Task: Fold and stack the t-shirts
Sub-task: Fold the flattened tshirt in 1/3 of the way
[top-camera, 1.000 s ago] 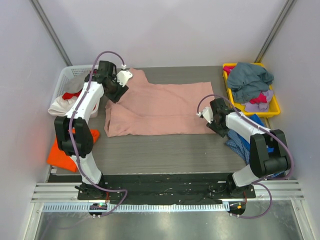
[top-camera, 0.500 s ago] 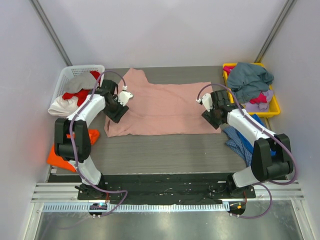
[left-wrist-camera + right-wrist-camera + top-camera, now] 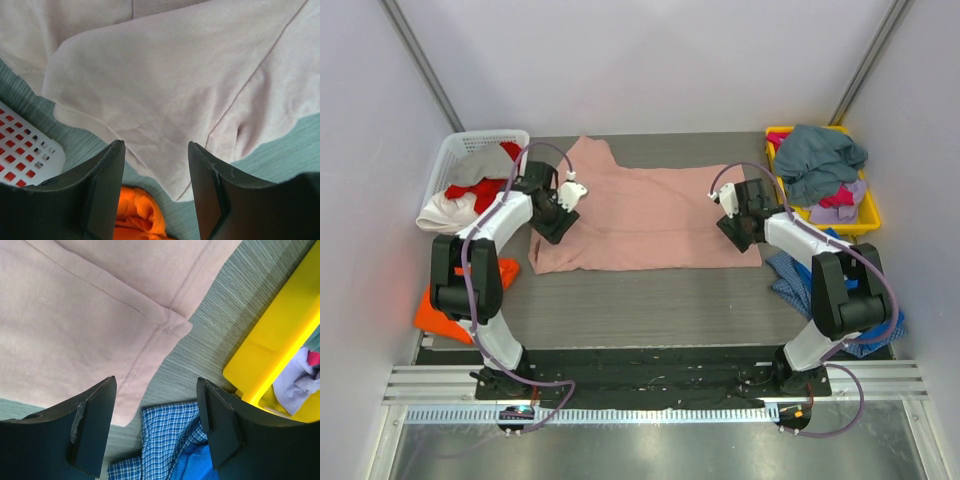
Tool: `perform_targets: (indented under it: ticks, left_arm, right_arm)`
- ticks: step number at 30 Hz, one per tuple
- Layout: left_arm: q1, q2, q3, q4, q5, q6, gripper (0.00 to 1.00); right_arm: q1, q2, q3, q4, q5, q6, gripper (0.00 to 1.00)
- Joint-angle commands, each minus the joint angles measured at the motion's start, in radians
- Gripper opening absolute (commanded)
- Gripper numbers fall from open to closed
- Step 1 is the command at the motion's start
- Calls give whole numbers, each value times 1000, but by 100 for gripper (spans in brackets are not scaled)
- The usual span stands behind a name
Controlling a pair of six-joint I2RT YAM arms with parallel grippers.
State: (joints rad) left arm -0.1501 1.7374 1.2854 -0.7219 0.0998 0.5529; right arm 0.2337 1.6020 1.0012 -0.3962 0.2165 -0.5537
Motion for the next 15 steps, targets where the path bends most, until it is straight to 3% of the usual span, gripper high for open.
perform_targets:
  ticks: [1,15]
  left_arm:
    - [-6,40,-23,75,-28,-5,57]
    - [-20,128,-72,104,-138,54,57]
  right_arm:
    - [4,16,5,79,-16,20,72]
    - [6,70,-58,88,-29,-29,72]
